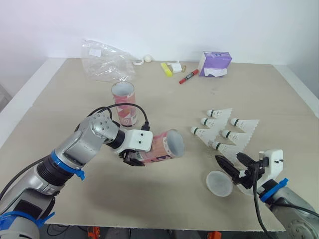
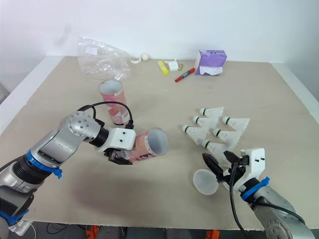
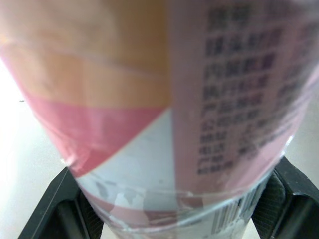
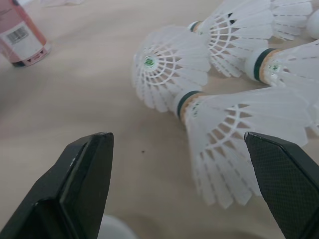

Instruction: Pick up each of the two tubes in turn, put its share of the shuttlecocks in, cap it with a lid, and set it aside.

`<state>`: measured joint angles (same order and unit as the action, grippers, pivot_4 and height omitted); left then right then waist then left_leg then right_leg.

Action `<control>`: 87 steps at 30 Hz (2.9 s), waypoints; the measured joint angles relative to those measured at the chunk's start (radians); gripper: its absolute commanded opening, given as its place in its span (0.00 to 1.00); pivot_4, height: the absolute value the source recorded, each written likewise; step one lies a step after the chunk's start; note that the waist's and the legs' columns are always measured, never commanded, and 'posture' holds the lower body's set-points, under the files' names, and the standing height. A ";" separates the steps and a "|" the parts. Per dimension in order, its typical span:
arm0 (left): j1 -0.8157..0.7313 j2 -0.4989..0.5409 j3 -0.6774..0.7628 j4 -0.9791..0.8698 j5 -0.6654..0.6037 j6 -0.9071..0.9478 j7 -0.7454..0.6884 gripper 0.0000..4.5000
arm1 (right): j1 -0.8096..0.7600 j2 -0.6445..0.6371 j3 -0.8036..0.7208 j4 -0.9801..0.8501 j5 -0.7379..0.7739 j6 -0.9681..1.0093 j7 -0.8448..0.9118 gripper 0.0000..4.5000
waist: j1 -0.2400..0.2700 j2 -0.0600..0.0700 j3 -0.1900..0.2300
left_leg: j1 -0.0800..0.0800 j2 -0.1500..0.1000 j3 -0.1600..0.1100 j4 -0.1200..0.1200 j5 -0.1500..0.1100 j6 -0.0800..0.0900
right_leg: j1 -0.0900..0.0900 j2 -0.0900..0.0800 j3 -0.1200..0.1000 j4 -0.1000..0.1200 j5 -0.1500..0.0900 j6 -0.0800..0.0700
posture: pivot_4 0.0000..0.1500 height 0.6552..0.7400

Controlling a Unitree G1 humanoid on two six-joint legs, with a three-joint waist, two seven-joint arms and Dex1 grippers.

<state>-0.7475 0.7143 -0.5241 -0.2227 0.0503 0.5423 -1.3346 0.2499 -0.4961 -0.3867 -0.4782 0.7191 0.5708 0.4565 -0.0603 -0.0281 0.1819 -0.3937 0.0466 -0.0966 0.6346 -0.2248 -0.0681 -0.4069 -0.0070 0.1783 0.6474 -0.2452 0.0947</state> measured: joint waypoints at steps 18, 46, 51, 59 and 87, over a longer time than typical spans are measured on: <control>0.013 -0.007 0.002 -0.022 0.000 0.010 0.025 0.73 | -0.067 0.000 0.027 0.085 -0.021 -0.004 0.032 0.00 | 0.000 0.000 0.000 | 0.000 0.000 0.000 0.000 0.000 0.000 | 0.000 0.000 0.000 0.000 0.000 0.000 | 1.00 1.00; -0.008 -0.034 0.006 0.025 -0.022 0.058 -0.001 0.73 | -0.453 -0.484 0.253 -0.272 -0.258 -0.242 0.414 0.00 | -0.012 -0.001 0.001 | 0.000 0.000 0.000 0.002 0.000 0.000 | 0.000 0.000 0.000 0.000 0.001 0.002 | 1.00 1.00; -0.009 -0.034 0.006 0.018 -0.024 0.077 0.003 0.73 | -0.487 -0.484 0.323 -0.251 -0.306 -0.268 0.452 0.17 | -0.012 -0.001 0.001 | 0.000 0.000 0.000 0.001 0.000 0.000 | 0.000 0.000 0.000 0.000 0.001 0.003 | 1.00 1.00; -0.009 -0.034 0.006 0.014 -0.031 0.097 0.015 0.73 | -0.475 -0.461 0.280 -0.266 -0.235 -0.243 0.459 0.86 | -0.012 -0.001 0.001 | 0.000 0.000 0.000 0.002 0.000 0.001 | 0.001 0.000 0.000 0.000 0.003 0.004 | 1.00 1.00; -0.007 -0.024 0.001 -0.011 -0.032 0.122 0.024 0.73 | -0.269 0.003 0.154 0.034 -0.092 0.101 -0.030 0.98 | -0.015 0.001 0.000 | 0.000 0.000 -0.001 0.001 0.001 0.001 | 0.000 0.001 0.000 0.002 0.001 0.001 | 1.00 1.00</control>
<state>-0.7542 0.6901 -0.5228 -0.2334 0.0184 0.6642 -1.3111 -0.0189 -0.4927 -0.2322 -0.4446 0.6273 0.6714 0.4268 -0.0757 -0.0268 0.1824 -0.3937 0.0465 -0.0973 0.6358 -0.2242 -0.0670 -0.4070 -0.0060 0.1787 0.6491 -0.2438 0.0959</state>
